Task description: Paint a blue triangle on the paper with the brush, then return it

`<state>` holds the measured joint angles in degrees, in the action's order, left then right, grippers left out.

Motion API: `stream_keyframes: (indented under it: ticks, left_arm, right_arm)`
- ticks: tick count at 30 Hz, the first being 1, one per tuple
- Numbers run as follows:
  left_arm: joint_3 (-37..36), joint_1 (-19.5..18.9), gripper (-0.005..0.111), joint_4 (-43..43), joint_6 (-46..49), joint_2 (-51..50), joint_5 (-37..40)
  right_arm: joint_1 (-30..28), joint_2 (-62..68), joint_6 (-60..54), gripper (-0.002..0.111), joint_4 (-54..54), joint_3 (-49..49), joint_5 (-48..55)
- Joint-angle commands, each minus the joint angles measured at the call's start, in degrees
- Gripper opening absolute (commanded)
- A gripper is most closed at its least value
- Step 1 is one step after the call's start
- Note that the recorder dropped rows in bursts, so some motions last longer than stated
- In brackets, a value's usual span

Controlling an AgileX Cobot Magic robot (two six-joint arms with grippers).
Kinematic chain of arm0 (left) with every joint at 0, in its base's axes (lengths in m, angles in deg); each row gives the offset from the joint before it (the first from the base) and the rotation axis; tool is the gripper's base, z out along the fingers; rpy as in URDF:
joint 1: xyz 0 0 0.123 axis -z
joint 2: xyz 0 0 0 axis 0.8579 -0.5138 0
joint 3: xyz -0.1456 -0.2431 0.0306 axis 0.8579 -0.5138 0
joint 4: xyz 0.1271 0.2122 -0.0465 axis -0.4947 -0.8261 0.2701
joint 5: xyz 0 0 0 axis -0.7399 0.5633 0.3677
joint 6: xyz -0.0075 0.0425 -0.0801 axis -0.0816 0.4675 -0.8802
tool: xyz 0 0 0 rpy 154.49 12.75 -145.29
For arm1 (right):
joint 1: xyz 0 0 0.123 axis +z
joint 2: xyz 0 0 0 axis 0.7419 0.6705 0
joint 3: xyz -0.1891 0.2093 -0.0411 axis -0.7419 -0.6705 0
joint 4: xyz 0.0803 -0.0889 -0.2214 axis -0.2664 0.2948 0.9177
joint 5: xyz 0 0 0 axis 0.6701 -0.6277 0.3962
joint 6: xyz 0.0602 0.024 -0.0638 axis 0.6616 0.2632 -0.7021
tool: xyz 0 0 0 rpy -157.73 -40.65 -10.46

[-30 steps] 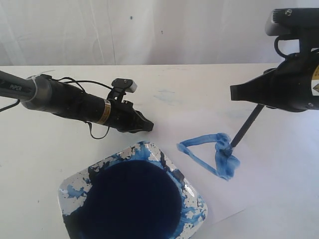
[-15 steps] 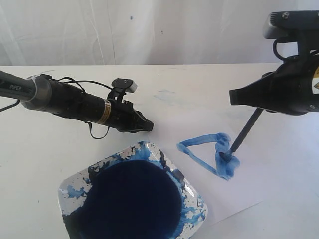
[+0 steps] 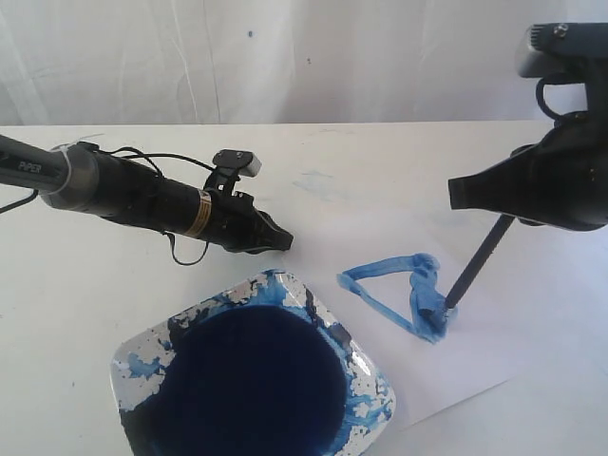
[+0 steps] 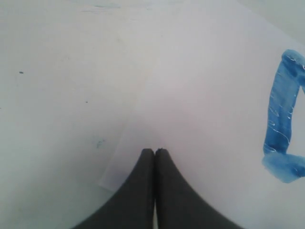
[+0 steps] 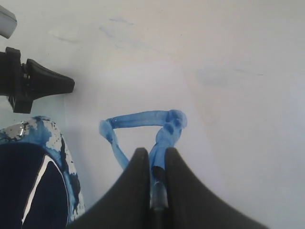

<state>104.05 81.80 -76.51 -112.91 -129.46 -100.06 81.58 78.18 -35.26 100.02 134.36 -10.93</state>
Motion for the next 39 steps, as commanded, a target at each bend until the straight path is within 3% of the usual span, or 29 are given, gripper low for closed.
stream_keyframes:
  ticks: [1, 11, 20, 31, 39]
  left_arm:
    - [0.3, 0.4, 0.000, -1.0, -0.1, 0.3, 0.9]
    - [0.3, 0.4, 0.000, -1.0, -0.1, 0.3, 0.9]
    - [0.3, 0.4, 0.000, -1.0, -0.1, 0.3, 0.9]
    - [0.3, 0.4, 0.000, -1.0, -0.1, 0.3, 0.9]
    - [0.3, 0.4, 0.000, -1.0, -0.1, 0.3, 0.9]
  right_arm:
    - [0.1, -1.3, -3.1, 0.000, -3.4, 0.0, 2.5]
    - [0.1, -3.8, -4.2, 0.000, -4.1, 0.0, 2.0]
    - [0.1, -7.0, -7.2, 0.000, -4.2, 0.0, -7.7]
    - [0.5, 9.2, -6.7, 0.000, -4.2, 0.0, -26.0]
    - [0.5, 11.6, -3.9, 0.000, -4.6, 0.0, -27.7]
